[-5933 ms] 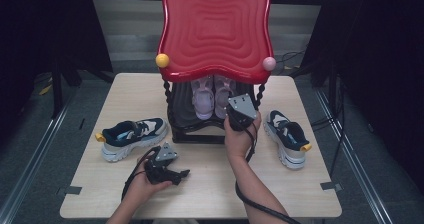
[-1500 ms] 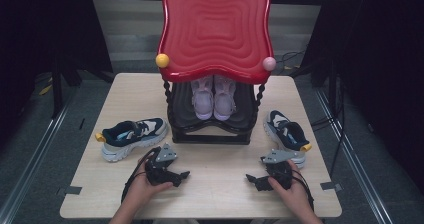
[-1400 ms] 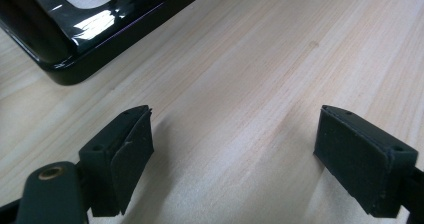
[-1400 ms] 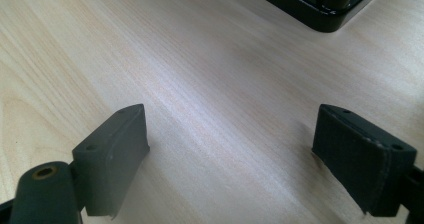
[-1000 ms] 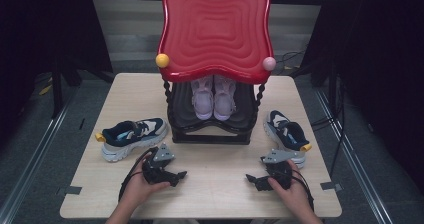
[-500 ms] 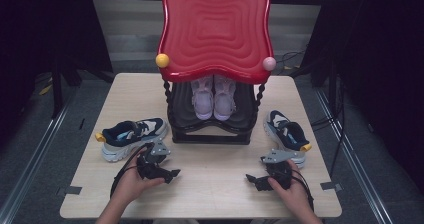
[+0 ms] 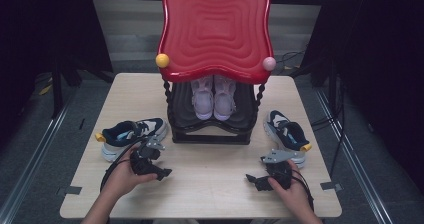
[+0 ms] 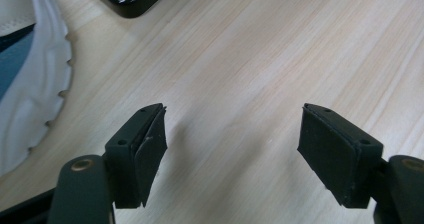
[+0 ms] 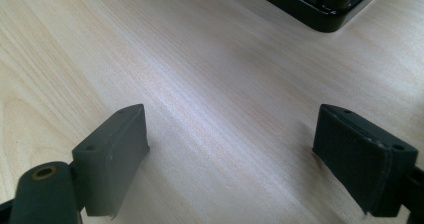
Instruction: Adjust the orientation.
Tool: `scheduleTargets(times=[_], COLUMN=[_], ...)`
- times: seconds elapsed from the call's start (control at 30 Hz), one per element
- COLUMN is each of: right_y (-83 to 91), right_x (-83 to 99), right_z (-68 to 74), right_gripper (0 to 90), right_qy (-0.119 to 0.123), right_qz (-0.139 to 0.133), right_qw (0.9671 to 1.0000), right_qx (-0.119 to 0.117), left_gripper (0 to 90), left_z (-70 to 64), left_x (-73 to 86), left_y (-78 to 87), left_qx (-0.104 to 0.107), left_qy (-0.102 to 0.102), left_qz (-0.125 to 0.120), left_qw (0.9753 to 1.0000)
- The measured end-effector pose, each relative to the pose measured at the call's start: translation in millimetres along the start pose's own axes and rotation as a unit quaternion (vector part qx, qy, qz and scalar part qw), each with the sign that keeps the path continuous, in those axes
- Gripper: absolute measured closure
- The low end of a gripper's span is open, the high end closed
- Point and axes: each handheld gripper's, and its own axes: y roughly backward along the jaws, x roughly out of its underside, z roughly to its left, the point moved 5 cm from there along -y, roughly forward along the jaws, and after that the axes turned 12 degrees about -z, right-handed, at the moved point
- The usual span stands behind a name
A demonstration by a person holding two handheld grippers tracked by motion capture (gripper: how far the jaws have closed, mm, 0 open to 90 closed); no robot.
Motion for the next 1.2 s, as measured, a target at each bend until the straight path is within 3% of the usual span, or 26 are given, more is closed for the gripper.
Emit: scheduleTargets(times=[0.13,0.43,0.47,0.73,0.93,0.97,1.0,1.1,1.2], right_y=[0.0,0.0,0.0,0.0,0.0,0.0,0.0,0.0,0.0], right_x=[0.0,0.0,0.0,0.0,0.0,0.0,0.0,0.0,0.0], right_z=[0.0,0.0,0.0,0.0,0.0,0.0,0.0,0.1,0.0], right_gripper=[13.4,13.4,13.4,13.4,13.4,13.4,13.4,13.4,13.3], right_qy=[0.000,0.000,0.000,0.000,0.000,0.000,0.000,0.000,0.000], right_qz=[0.000,0.000,0.000,0.000,0.000,0.000,0.000,0.000,0.000], right_qw=[1.0000,1.0000,1.0000,1.0000,1.0000,1.0000,1.0000,1.0000,1.0000], right_qx=[0.000,0.000,0.000,0.000,0.000,0.000,0.000,0.000,0.000], left_gripper=[26.7,26.3,26.3,25.9,25.7,26.5,26.7,26.0,25.9], left_z=[4.8,21.2,25.7,43.8,58.3,61.7,62.9,64.6,68.6], left_x=[-2.8,-15.1,-17.3,-25.3,-21.6,-20.3,-19.7,-18.4,-15.4], left_y=[5.5,24.6,30.0,52.3,58.0,59.1,60.4,64.5,68.0], left_qx=[-0.005,-0.024,-0.036,-0.065,-0.088,-0.085,-0.084,-0.098,-0.105], left_qy=[0.000,0.008,0.011,0.008,0.011,0.024,0.024,0.009,0.009], left_qz=[0.010,-0.014,-0.020,-0.034,-0.046,-0.065,-0.067,-0.063,-0.058], left_qw=[0.9999,0.9996,0.9991,0.9973,0.9950,0.9940,0.9940,0.9931,0.9927])
